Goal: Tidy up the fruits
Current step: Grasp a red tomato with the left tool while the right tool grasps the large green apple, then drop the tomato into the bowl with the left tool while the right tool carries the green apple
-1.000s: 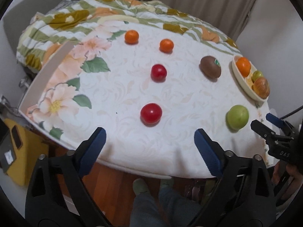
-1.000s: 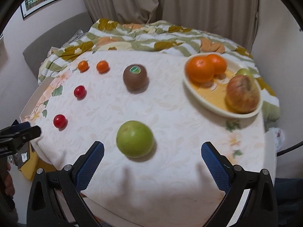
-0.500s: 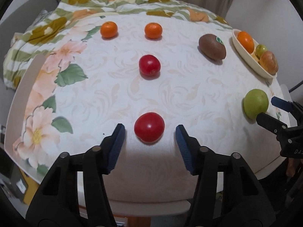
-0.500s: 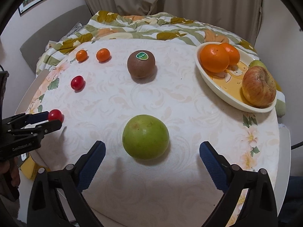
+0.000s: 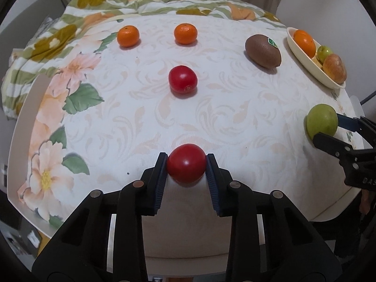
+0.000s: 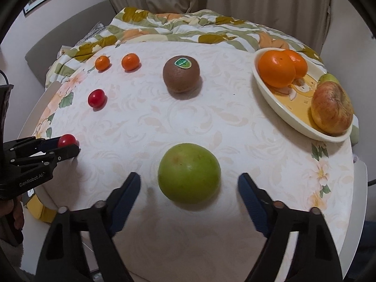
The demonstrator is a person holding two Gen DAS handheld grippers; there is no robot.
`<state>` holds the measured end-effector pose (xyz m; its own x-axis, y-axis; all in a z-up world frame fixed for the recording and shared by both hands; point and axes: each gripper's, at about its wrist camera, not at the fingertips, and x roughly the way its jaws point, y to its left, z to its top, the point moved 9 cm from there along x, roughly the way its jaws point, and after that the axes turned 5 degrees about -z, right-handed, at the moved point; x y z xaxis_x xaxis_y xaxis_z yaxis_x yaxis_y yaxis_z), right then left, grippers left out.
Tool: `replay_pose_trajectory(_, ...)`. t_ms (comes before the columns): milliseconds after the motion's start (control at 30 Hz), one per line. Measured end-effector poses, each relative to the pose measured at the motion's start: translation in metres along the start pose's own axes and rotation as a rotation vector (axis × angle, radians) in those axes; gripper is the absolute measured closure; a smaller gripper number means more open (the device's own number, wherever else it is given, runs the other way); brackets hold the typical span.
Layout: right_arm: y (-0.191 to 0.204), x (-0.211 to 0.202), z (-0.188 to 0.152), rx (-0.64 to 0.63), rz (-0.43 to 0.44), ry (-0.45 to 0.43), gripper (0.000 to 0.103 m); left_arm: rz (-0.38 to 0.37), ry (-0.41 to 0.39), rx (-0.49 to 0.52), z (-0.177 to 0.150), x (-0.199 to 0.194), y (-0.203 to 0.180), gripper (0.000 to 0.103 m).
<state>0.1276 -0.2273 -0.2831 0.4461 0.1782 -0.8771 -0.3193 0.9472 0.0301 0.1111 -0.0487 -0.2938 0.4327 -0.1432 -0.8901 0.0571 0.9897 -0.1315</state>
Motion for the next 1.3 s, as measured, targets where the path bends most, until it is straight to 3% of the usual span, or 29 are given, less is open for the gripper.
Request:
replay_pose_trajectory(200, 0.004, 0.005, 0.002, -0.016, 0.003, 0.006, 0.034, 0.018, -0.004, 0.005, -0.004, -0.004, 0.0, 0.063)
replay_pose_trajectory(333, 0.003, 0.01, 0.002, -0.039, -0.021, 0.016, 0.053, 0.023, -0.009, -0.005, -0.008, -0.007, 0.002, 0.063)
replay_pose_trajectory(867, 0.019, -0.03, 0.019, -0.042, 0.035, -0.047, 0.053, 0.023, -0.085, -0.019, 0.002, -0.065, 0.005, 0.063)
replay_pose_trajectory(1100, 0.017, -0.061, 0.034, 0.014, 0.06, -0.081, 0.053, 0.01, -0.138, 0.019, 0.026, -0.098, -0.004, 0.063)
replay_pose_trajectory(1300, -0.009, -0.088, 0.055, 0.047, 0.051, -0.131, 0.053, -0.001, -0.183, 0.059, 0.059, -0.114, -0.028, 0.063)
